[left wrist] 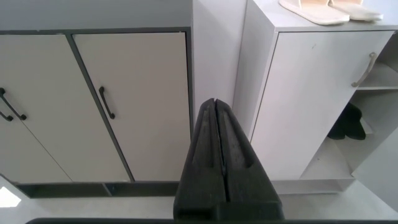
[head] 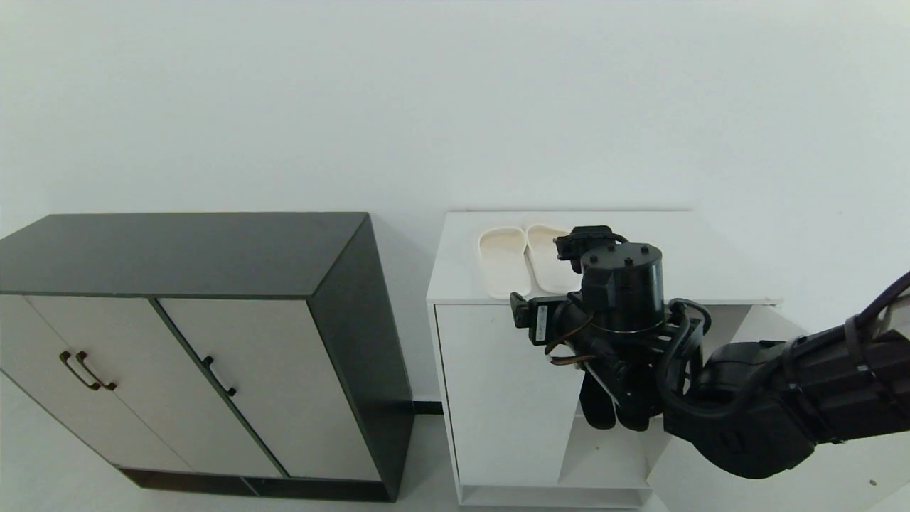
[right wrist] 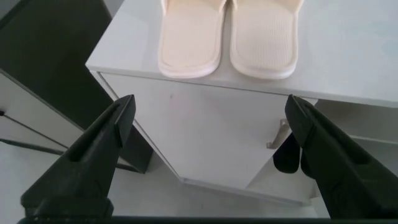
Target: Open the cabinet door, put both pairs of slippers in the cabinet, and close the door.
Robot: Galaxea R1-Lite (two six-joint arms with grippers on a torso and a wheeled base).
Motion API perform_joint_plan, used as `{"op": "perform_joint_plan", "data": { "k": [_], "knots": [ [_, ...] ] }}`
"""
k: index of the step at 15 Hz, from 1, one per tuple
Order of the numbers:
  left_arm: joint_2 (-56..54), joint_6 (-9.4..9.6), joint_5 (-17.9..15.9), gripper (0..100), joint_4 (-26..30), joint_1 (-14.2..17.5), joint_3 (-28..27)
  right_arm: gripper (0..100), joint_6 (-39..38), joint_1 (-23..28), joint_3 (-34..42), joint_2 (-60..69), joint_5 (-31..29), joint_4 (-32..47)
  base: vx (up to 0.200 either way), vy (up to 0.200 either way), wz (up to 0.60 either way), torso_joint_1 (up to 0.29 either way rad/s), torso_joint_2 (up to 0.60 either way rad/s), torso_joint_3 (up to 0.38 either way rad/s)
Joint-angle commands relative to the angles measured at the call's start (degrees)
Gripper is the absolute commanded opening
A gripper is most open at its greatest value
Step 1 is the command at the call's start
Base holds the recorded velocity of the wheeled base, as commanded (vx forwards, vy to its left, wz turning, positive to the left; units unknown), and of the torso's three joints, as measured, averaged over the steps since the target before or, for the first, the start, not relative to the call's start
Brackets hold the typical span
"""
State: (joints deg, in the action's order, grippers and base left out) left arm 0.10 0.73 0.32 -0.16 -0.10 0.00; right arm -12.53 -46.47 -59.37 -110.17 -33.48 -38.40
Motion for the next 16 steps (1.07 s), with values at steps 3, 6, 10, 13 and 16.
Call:
{"op": "perform_joint_plan", "data": {
  "k": [3,6,10,13,16],
  "knots": [
    [0.0,-0.03,-0.1,0,0.0,0.0,0.0,100,0.2,-0.1,1.3,0.5,-0.3,-0.7,0.067,0.0,0.0,0.001,0.0,0.002],
    [0.0,-0.03,-0.1,0,0.0,0.0,0.0,100,0.2,-0.1,1.5,0.5,-0.4,-1.4,0.2,0.0,0.0,-0.004,0.0,0.004],
    [0.0,-0.03,-0.1,0,0.0,0.0,0.0,100,0.3,-0.3,1.9,0.4,-0.5,-2.6,0.2,0.0,0.0,0.008,0.0,0.001],
    [0.0,-0.03,-0.1,0,0.0,0.0,0.0,100,0.2,-0.6,2.8,-0.1,-0.4,-2.6,0.2,0.0,0.0,0.004,0.01,0.002],
    [0.1,-0.03,-0.1,0,0.0,0.0,0.0,100,0.4,-0.6,3.1,-2.2,-0.4,-4.2,0.133,0.0,0.0,0.003,0.0,0.0]
  ]
}}
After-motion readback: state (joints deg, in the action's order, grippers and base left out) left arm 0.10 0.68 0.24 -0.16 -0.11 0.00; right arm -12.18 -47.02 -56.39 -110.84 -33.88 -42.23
